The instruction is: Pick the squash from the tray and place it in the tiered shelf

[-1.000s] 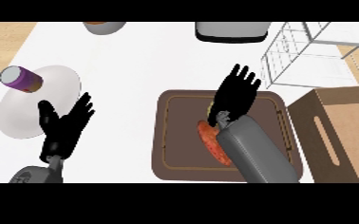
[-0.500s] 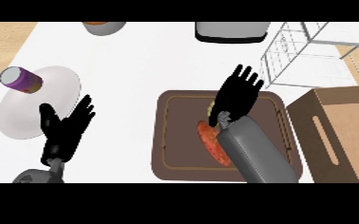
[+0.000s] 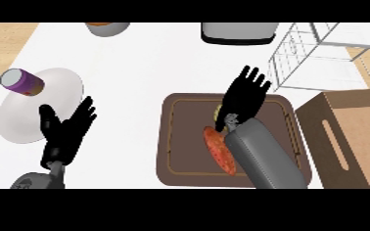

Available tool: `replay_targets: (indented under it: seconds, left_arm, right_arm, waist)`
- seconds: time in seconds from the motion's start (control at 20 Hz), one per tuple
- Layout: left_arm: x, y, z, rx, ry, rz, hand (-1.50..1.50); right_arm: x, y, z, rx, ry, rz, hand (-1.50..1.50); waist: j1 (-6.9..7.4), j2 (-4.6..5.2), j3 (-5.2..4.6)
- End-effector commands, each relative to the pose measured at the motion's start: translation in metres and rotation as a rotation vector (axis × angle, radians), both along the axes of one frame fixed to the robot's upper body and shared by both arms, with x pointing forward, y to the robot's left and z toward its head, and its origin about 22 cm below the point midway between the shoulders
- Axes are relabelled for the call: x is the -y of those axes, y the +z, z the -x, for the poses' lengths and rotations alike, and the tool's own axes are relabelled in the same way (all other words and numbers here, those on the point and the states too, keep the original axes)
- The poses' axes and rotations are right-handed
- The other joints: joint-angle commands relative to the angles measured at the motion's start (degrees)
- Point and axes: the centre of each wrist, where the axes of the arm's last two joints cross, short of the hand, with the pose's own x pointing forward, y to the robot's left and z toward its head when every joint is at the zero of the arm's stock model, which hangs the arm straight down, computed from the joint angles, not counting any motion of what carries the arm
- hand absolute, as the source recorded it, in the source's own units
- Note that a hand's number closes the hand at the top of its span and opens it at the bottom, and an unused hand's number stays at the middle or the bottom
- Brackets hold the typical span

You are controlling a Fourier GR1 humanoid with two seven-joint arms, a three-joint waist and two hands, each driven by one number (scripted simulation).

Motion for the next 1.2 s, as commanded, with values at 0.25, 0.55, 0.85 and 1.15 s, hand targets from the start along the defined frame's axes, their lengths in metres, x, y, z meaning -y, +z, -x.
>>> replay_targets:
  seconds: [0.25, 0.55, 0.85, 1.15]
  left_arm:
    - [-0.001, 0.010, -0.010, -0.017, -0.006, -0.009, 0.00]
    - [0.010, -0.015, -0.002, -0.017, -0.005, 0.016, 0.00]
    - [-0.007, -0.007, -0.010, -0.025, 0.040, 0.016, 0.00]
    - [-0.019, -0.006, 0.006, -0.035, 0.070, 0.010, 0.00]
  right_arm:
    - [-0.001, -0.041, 0.011, -0.236, -0.024, 0.045, 1.50]
    - [-0.019, -0.038, 0.005, -0.133, 0.035, 0.014, 1.50]
    - [-0.007, -0.023, 0.022, -0.002, 0.317, -0.147, 1.50]
    - [0.049, 0.031, 0.043, 0.132, 0.719, -0.507, 1.50]
  waist:
    - [-0.09, 1.06, 0.17]
    - [0.23, 1.18, 0.16]
    - [-1.44, 0.95, 0.17]
    - [-3.98, 0.11, 0.33]
